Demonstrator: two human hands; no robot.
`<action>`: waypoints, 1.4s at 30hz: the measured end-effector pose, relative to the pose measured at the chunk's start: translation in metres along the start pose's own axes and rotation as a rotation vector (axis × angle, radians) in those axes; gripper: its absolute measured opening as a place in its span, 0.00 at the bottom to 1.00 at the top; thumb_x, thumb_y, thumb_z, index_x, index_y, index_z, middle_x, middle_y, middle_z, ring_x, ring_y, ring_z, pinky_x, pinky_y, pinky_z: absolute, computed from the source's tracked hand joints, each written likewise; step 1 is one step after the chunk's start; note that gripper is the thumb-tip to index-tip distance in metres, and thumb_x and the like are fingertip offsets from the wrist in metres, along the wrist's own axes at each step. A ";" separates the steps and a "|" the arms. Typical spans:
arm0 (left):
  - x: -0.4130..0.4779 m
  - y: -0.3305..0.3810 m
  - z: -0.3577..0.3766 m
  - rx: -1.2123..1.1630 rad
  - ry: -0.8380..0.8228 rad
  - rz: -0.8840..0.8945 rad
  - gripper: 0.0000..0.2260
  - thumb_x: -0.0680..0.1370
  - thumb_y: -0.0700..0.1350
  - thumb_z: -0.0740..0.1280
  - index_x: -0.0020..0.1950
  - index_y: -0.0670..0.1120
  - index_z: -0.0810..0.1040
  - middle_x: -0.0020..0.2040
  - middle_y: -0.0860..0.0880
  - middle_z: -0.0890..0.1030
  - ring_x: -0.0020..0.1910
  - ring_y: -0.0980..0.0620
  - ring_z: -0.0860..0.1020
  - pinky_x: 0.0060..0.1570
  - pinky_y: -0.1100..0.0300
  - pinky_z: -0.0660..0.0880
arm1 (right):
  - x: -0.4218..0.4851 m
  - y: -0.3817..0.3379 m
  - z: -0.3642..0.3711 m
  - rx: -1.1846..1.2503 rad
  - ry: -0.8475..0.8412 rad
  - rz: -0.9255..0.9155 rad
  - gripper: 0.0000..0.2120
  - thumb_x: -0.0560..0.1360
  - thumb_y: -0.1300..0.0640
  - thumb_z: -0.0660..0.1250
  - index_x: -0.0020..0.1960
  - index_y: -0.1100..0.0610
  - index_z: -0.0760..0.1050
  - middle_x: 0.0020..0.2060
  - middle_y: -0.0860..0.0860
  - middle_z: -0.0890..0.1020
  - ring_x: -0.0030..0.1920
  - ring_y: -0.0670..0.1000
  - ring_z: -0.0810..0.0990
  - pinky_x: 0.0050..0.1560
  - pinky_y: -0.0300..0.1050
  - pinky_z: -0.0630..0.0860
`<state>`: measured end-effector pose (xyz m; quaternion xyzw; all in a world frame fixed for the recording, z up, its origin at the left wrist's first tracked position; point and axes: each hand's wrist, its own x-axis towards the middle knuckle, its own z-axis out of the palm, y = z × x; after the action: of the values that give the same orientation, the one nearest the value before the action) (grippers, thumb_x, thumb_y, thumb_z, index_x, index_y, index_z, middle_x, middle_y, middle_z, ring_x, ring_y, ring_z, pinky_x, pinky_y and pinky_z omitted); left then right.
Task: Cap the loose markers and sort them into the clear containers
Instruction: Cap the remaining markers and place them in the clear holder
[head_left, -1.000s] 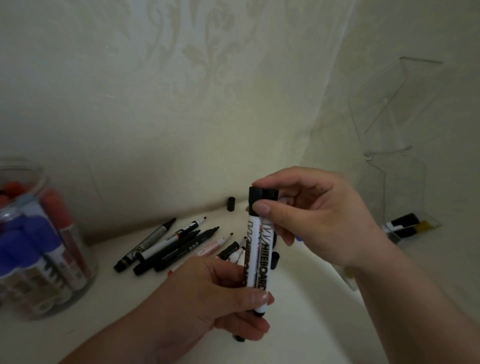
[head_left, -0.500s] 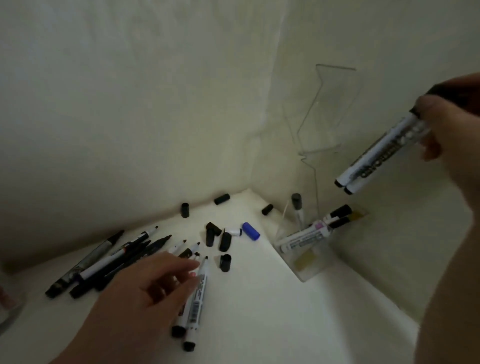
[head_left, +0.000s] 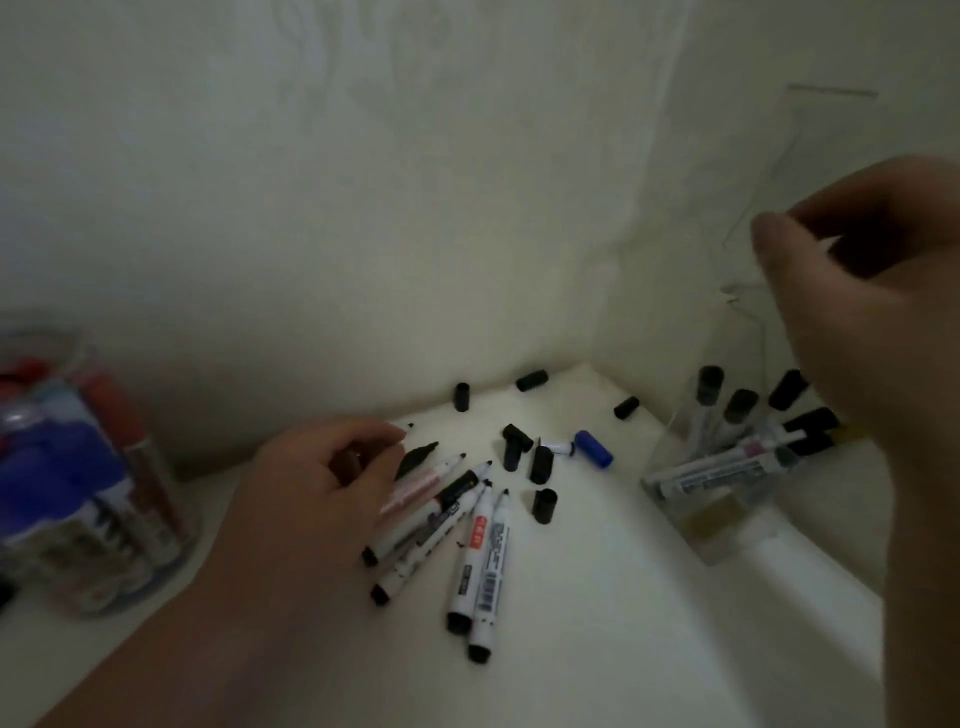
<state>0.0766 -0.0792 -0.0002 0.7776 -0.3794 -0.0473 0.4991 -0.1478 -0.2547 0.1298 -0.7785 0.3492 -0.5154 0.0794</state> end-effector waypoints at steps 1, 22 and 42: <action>0.003 -0.002 -0.004 0.061 -0.029 0.012 0.11 0.75 0.46 0.74 0.39 0.63 0.81 0.39 0.71 0.80 0.39 0.67 0.78 0.37 0.68 0.71 | -0.008 -0.011 0.008 0.061 -0.121 -0.072 0.07 0.75 0.45 0.70 0.41 0.45 0.77 0.32 0.40 0.78 0.31 0.47 0.78 0.34 0.47 0.78; -0.020 0.013 0.011 0.449 -0.565 0.155 0.09 0.75 0.61 0.69 0.47 0.60 0.71 0.44 0.61 0.78 0.46 0.66 0.74 0.37 0.73 0.65 | -0.084 -0.022 0.101 -0.004 -1.553 0.309 0.03 0.77 0.56 0.71 0.48 0.56 0.78 0.36 0.57 0.86 0.34 0.54 0.86 0.37 0.44 0.83; -0.017 0.022 0.006 -0.937 -0.555 -0.303 0.17 0.68 0.33 0.74 0.56 0.41 0.84 0.48 0.39 0.85 0.41 0.42 0.84 0.40 0.50 0.83 | -0.069 -0.034 0.082 0.600 -0.908 0.123 0.49 0.67 0.61 0.80 0.72 0.27 0.57 0.31 0.56 0.80 0.26 0.53 0.77 0.27 0.50 0.79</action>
<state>0.0497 -0.0772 0.0100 0.4772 -0.3191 -0.4846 0.6600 -0.0771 -0.2058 0.0572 -0.8442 0.1626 -0.1986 0.4706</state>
